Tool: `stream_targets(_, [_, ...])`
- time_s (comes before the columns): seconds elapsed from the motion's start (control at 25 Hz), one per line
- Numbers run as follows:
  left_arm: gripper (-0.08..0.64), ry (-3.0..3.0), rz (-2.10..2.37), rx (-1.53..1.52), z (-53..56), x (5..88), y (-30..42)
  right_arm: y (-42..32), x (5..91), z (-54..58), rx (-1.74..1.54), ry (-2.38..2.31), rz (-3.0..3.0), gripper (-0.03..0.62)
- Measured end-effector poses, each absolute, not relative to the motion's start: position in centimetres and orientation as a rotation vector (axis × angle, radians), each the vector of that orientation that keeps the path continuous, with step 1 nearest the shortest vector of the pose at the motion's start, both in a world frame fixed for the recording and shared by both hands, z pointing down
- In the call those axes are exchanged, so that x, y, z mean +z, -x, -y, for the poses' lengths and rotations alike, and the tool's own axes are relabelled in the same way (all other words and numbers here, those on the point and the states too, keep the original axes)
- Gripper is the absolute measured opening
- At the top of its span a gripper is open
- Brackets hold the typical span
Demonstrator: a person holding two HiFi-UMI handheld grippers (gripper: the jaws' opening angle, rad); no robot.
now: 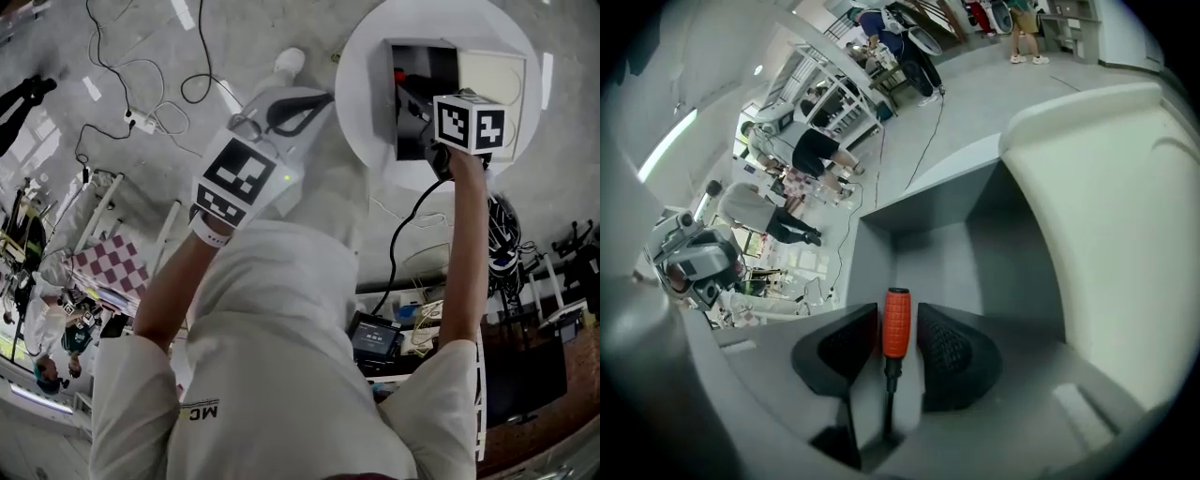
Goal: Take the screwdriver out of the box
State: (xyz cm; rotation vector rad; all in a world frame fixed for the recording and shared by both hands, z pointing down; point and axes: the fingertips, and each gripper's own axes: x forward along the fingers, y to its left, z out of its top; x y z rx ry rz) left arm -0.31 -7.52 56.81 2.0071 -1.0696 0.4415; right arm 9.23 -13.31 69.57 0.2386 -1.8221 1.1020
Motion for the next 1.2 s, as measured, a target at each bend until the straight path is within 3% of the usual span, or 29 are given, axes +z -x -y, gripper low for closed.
stream_targets(0.52, [0.0, -2.006, 1.07, 0.431, 7.7, 56.9, 0.6, -9.3, 70.0, 12.3, 1.14, -0.098, 1.789, 0.083])
stream_targets(1.2, [0.0, -2.043, 1.032, 0.447, 7.9, 56.3, 1.3, -9.9, 68.6, 12.8, 1.019, -0.26, 1.838, 0.087])
